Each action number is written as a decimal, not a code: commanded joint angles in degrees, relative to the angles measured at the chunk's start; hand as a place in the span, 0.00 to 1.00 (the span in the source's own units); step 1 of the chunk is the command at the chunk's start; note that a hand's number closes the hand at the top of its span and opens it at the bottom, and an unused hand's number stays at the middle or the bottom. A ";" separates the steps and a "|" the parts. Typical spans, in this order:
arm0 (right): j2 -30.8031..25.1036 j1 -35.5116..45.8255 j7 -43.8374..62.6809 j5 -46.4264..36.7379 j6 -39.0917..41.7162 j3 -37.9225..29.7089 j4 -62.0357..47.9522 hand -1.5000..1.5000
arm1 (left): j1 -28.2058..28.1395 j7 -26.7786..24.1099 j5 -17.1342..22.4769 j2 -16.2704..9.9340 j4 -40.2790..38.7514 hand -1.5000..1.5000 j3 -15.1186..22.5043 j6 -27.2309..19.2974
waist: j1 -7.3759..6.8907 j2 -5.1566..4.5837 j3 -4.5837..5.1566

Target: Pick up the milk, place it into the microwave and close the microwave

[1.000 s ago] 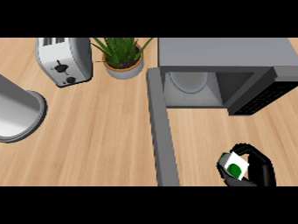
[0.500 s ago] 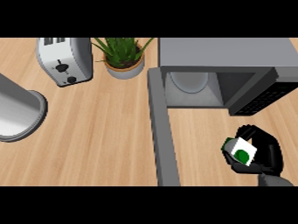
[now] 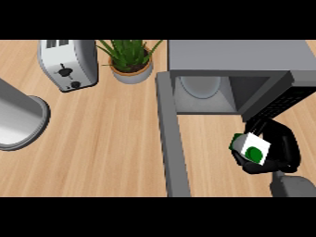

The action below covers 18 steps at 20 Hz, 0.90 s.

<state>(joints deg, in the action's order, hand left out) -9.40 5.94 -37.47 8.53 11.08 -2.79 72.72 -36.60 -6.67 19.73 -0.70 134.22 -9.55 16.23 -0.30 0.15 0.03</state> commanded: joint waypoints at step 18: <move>5.11 29.14 10.19 -12.31 -15.68 0.02 -21.70 1.00 | 1.09 -1.05 0.64 0.64 -3.86 0.00 -2.50 3.27 | -1.65 -0.46 -0.06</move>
<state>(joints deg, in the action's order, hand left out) -6.09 27.69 -29.03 -1.45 -2.70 -3.46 60.46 -34.26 -6.59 21.51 -1.00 130.61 -13.08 18.14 0.02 0.69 -0.34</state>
